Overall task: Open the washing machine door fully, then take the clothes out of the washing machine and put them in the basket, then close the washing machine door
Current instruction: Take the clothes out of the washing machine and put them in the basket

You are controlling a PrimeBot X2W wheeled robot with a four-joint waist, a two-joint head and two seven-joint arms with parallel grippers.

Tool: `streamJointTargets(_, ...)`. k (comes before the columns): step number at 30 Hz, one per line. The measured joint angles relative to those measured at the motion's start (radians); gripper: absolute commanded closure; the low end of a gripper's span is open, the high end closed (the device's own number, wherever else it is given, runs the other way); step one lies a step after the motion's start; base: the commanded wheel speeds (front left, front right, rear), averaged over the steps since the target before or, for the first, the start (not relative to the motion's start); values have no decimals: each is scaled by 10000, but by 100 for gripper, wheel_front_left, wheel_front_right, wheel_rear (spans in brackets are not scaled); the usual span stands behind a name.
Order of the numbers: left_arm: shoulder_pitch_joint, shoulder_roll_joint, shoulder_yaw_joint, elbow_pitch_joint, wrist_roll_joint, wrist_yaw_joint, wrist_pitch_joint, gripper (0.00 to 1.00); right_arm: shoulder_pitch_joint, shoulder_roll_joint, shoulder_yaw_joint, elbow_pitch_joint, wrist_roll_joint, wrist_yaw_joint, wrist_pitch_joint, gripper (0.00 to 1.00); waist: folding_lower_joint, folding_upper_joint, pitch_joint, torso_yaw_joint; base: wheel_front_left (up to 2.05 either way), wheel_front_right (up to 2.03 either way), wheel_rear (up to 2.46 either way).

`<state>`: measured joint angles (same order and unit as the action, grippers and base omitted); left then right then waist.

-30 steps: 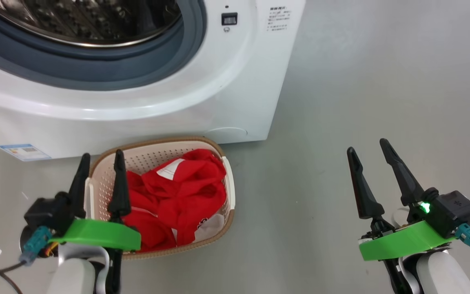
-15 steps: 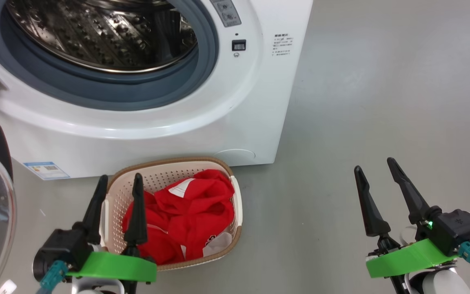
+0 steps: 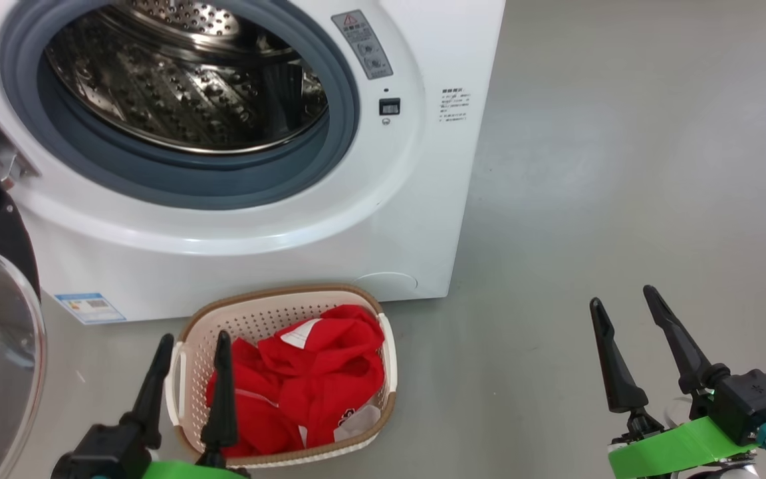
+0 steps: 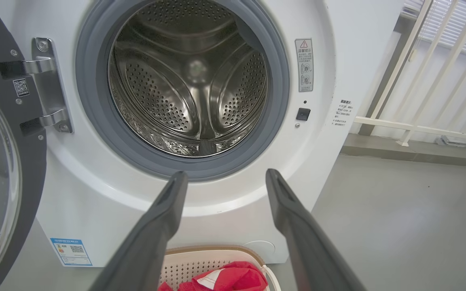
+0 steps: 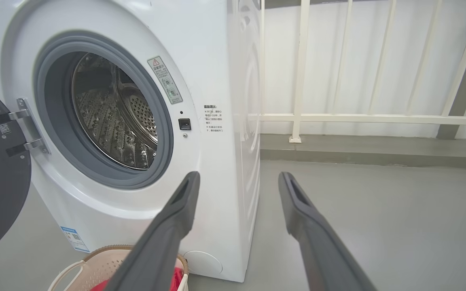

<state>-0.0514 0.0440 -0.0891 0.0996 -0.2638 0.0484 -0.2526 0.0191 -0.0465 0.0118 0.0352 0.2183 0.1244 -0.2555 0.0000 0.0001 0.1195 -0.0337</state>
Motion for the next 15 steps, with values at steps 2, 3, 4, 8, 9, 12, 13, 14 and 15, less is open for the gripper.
streamJointTargets(2, 151, 21, 46, -56, -2, 17, 0, 0, 53, 2, -27, -19, 0, 0, 0, 0, 0, 0, -95, -35, 0, 0, 0)
streamJointTargets(3, 222, 27, 77, -86, -4, 63, 0, 0, 104, 2, -36, -58, 0, 0, 0, 0, 0, 0, -141, -59, 0, 0, 0)
streamJointTargets(4, 310, 40, 98, -138, -12, 88, 0, 0, 185, 6, -54, -90, 2, 0, 0, 0, 0, 0, -183, -85, 0, 0, 0)
streamJointTargets(8, 598, 73, 180, -221, -17, 142, 0, 0, 396, 13, -125, -105, 2, 0, 0, 0, 0, 0, -333, -204, 0, 0, 0)
streamJointTargets(9, 643, 100, 199, -224, -17, 142, 0, 0, 420, 19, -132, -105, 2, 0, 0, 0, 0, 0, -379, -231, 0, 0, 0)
streamJointTargets(12, 849, 169, 215, -224, -15, 142, 0, 0, 443, 44, -174, -107, 4, 0, 0, 0, 0, -1, -543, -300, 0, 0, 0)
streamJointTargets(13, 927, 196, 215, -226, -15, 142, 0, 0, 454, 48, -194, -107, 6, 0, 0, 0, -1, 0, -601, -321, 0, 0, 0)
streamJointTargets(14, 982, 217, 213, -224, -15, 142, 0, 0, 493, 46, -215, -113, 6, 0, 0, 0, 0, 0, -655, -339, 0, 0, 0)
streamJointTargets(15, 999, 236, 211, -224, -15, 142, 0, 0, 583, 48, -230, -130, 6, 0, 0, 0, 0, 0, -708, -354, 0, 0, 0)
